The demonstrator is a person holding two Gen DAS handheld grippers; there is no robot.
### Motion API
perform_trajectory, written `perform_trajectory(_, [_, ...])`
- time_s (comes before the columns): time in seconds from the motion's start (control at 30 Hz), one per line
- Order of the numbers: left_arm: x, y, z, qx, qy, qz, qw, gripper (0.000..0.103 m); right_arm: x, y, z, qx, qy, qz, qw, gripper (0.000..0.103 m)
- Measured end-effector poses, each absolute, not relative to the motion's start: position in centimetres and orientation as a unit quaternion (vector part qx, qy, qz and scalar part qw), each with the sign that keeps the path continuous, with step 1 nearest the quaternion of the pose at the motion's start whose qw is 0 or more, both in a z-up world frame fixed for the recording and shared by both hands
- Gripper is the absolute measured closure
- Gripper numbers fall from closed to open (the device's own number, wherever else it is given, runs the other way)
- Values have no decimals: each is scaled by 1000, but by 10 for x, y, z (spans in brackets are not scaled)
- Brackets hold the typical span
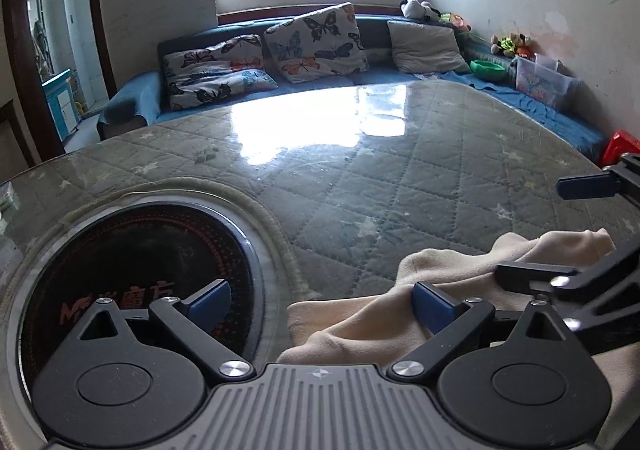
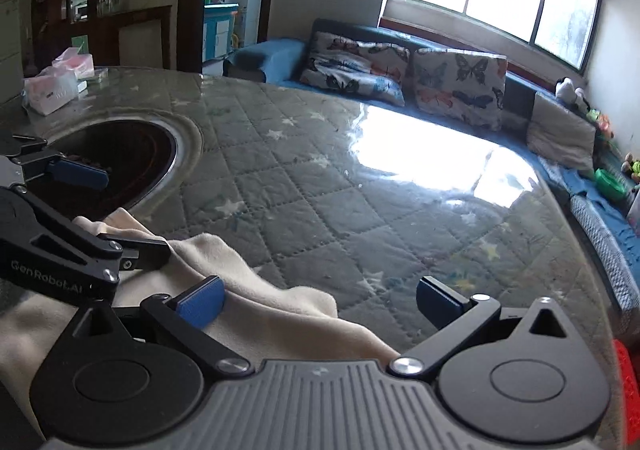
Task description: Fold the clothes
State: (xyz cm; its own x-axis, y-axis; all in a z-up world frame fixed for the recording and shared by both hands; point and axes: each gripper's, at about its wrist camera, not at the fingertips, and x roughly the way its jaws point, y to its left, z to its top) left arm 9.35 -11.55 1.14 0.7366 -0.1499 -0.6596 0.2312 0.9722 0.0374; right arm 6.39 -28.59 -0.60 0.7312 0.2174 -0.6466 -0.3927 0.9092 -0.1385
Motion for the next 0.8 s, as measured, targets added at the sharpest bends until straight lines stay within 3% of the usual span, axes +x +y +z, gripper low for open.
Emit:
perform_trajectory(0.57, [29, -54, 41, -8, 316, -35, 948, 5, -51, -225, 10, -233, 283, 297, 882, 2])
perform_trajectory(0.8, [8, -28, 43, -76, 330, -27, 941, 23, -81, -171, -3, -301, 260, 366, 842, 18])
